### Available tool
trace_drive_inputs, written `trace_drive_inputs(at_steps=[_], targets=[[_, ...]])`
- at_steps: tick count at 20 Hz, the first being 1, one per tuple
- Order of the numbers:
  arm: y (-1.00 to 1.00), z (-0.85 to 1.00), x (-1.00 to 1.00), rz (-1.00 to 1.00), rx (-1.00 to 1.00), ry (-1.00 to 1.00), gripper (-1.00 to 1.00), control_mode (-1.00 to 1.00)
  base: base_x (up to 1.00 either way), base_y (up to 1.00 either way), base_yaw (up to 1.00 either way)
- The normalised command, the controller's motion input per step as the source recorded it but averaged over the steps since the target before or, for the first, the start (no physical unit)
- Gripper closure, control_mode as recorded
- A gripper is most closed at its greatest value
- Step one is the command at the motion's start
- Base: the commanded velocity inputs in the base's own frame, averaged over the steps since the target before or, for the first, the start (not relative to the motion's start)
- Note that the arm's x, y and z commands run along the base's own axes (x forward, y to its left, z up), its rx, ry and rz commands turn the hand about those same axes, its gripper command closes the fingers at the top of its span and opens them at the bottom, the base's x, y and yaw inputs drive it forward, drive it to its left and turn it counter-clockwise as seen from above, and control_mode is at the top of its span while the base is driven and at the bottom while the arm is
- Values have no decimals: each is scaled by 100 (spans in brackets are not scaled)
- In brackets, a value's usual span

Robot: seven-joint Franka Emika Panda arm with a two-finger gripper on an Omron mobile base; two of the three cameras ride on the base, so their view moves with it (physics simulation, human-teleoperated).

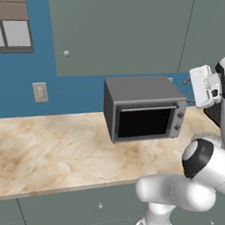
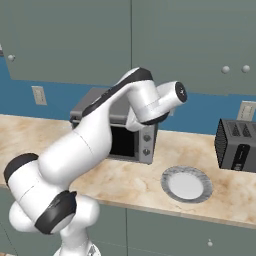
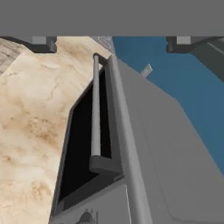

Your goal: Pick up the bagel from the plate, place it on the toaster oven rack, close the door, and set the timer.

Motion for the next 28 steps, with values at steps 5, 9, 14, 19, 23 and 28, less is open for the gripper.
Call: trace_drive_inputs(at_steps=[5, 9, 14, 19, 23, 28], targets=[[-17, 0, -85, 15, -12, -4, -100, -100, 0, 0, 0], [-22, -1, -86, 22, -26, -12, -100, -100, 0, 0, 0], [-7, -13, -48, 24, -40, -17, -100, -100, 0, 0, 0], [0, -28, -3, 22, -47, -15, -100, -100, 0, 0, 0], [0, -46, 0, 17, -38, -10, -100, -100, 0, 0, 0], [0, -42, 13, 15, -6, -4, -100, -100, 0, 0, 0]])
